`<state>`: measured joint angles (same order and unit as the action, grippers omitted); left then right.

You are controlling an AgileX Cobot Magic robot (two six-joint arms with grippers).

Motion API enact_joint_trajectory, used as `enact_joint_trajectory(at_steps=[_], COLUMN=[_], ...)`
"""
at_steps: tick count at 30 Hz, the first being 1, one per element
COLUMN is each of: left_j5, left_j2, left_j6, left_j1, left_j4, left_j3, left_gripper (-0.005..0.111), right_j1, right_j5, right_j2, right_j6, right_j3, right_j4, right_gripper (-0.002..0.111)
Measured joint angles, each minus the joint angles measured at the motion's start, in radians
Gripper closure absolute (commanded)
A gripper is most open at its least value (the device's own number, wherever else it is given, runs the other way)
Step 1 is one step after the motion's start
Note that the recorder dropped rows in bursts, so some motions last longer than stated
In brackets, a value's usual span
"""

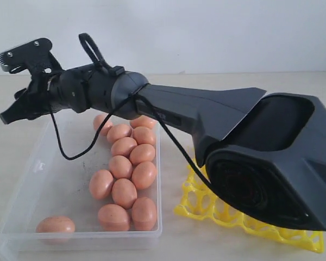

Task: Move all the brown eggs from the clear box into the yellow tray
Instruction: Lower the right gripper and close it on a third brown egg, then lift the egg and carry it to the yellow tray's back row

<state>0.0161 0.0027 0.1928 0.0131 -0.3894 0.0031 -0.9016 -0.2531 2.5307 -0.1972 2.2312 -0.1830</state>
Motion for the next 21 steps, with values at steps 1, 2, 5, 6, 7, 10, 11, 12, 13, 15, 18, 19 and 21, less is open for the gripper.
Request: enact_joint_trajectory(at_steps=[1, 2, 5, 6, 7, 10, 11, 12, 13, 15, 18, 19, 21], left_j5=[0.000, 0.000, 0.000, 0.000, 0.000, 0.000, 0.000, 0.000, 0.000, 0.000, 0.000, 0.000, 0.000], left_j2=[0.000, 0.000, 0.000, 0.000, 0.000, 0.000, 0.000, 0.000, 0.000, 0.000, 0.000, 0.000, 0.000], left_j6=[0.000, 0.000, 0.000, 0.000, 0.000, 0.000, 0.000, 0.000, 0.000, 0.000, 0.000, 0.000, 0.000], left_j1=[0.000, 0.000, 0.000, 0.000, 0.000, 0.000, 0.000, 0.000, 0.000, 0.000, 0.000, 0.000, 0.000], left_j4=[0.000, 0.000, 0.000, 0.000, 0.000, 0.000, 0.000, 0.000, 0.000, 0.000, 0.000, 0.000, 0.000], left_j3=[0.000, 0.000, 0.000, 0.000, 0.000, 0.000, 0.000, 0.000, 0.000, 0.000, 0.000, 0.000, 0.000], left_gripper=[0.103, 0.103, 0.103, 0.103, 0.103, 0.103, 0.103, 0.103, 0.103, 0.103, 0.103, 0.103, 0.103], right_j1=[-0.007, -0.014, -0.023, -0.023, -0.023, -0.023, -0.023, -0.023, -0.023, -0.023, -0.035, -0.039, -0.056], right_j5=[0.022, 0.037, 0.061, 0.067, 0.069, 0.055, 0.035, 0.002, -0.034, -0.158, -0.381, -0.439, -0.539], right_j2=[0.000, 0.000, 0.000, 0.000, 0.000, 0.000, 0.000, 0.000, -0.002, -0.006, -0.015, -0.017, -0.021], right_j6=[0.007, 0.018, 0.066, 0.102, 0.134, 0.269, 0.315, 0.365, 0.407, 0.515, 0.597, 0.601, 0.580], right_j3=[0.000, 0.000, 0.000, 0.000, 0.000, 0.000, 0.000, 0.000, 0.000, 0.000, 0.000, 0.000, 0.000], right_j4=[0.017, 0.032, 0.071, 0.092, 0.111, 0.224, 0.284, 0.356, 0.443, 0.649, 0.929, 0.994, 1.124], right_gripper=[0.109, 0.109, 0.109, 0.109, 0.109, 0.109, 0.109, 0.109, 0.109, 0.109, 0.109, 0.109, 0.109])
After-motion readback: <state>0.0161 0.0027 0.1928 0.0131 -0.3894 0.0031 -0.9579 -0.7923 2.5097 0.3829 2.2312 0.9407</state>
